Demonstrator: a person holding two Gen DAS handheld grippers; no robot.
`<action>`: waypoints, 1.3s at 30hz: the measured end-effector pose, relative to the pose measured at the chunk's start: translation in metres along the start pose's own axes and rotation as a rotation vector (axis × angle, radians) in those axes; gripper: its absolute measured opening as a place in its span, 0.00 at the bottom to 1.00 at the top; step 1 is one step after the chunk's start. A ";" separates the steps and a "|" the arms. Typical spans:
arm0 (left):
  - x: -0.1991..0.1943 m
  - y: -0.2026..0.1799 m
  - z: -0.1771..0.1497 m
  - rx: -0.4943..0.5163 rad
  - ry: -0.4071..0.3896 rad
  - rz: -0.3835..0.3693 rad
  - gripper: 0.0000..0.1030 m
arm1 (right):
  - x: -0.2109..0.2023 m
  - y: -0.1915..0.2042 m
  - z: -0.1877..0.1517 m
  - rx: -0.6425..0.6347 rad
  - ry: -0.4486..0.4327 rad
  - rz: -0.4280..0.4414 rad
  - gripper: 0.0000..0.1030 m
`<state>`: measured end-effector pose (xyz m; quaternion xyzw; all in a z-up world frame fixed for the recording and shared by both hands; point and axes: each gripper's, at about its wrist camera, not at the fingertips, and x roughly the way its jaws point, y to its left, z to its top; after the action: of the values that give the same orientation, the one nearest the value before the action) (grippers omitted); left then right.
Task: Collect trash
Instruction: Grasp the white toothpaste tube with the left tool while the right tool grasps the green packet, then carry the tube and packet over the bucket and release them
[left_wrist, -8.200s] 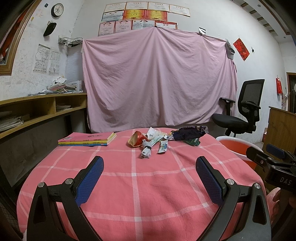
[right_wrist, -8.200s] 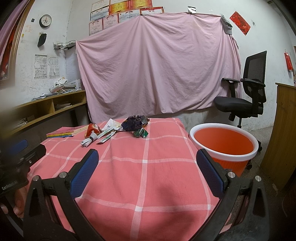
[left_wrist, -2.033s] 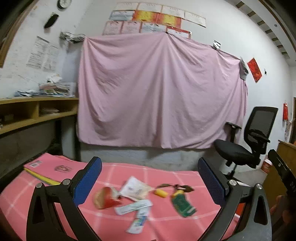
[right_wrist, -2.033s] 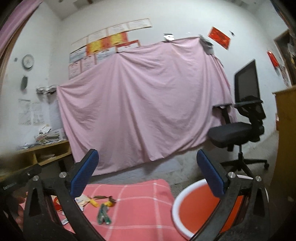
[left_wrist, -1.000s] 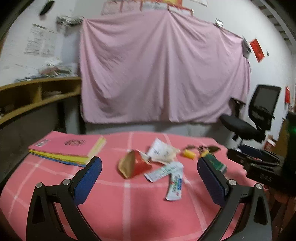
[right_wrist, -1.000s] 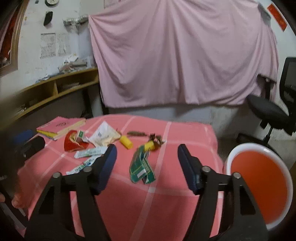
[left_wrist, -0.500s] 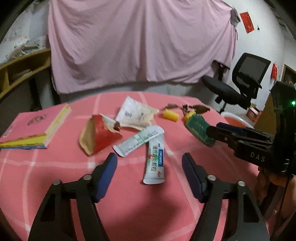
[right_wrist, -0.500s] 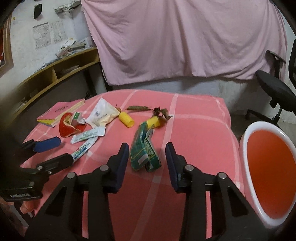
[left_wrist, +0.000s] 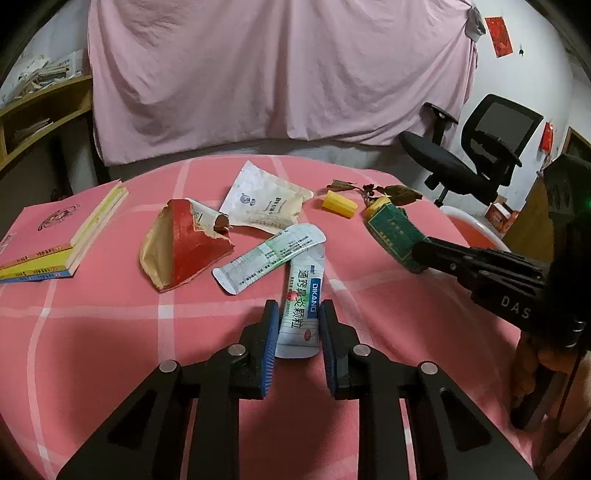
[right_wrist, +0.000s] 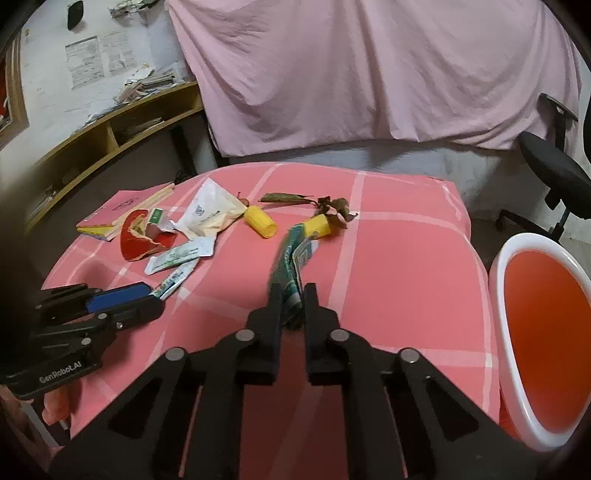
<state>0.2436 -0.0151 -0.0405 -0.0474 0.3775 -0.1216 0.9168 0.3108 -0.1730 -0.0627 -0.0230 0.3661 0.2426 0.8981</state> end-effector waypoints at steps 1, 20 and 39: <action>-0.001 0.000 0.000 0.000 -0.004 -0.009 0.17 | -0.001 0.001 0.000 -0.006 -0.004 0.001 1.00; -0.052 -0.021 -0.018 0.111 -0.267 -0.007 0.17 | -0.065 0.019 -0.011 -0.074 -0.315 -0.081 1.00; -0.092 -0.082 -0.010 0.186 -0.614 0.055 0.17 | -0.151 0.023 -0.031 -0.106 -0.720 -0.180 1.00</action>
<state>0.1586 -0.0710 0.0299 0.0125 0.0718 -0.1107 0.9912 0.1875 -0.2226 0.0184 -0.0147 0.0105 0.1740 0.9846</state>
